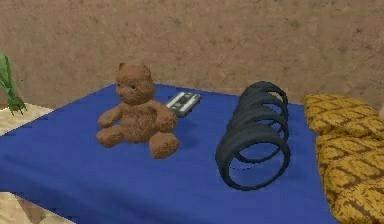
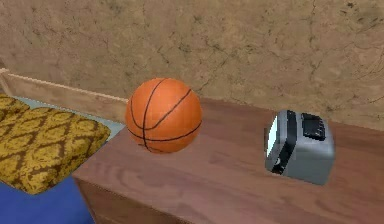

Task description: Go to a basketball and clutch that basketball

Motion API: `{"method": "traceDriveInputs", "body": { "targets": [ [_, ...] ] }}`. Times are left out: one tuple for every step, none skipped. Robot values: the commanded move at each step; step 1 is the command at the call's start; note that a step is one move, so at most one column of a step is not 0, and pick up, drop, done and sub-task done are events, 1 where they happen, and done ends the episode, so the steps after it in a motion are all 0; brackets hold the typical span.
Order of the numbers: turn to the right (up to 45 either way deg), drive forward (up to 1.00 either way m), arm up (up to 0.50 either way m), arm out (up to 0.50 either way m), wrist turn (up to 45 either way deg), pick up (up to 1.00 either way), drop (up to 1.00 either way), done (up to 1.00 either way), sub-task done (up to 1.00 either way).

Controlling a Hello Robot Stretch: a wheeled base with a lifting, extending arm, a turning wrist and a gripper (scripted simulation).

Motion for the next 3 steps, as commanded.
{"method": "traceDriveInputs", "body": {
  "targets": [
    [0.0, 0.0, 0.5, 0.0, 0.0, 0.0, 0.0, 0.0, 0.0],
    [0.0, 0.0, 0.38, 0.0, 0.0, 0.0, 0.0, 0.0, 0.0],
    [0.0, 0.0, 0.0, 0.12, 0.0, 0.0, 0.0, 0.0, 0.0]
  ]
}}
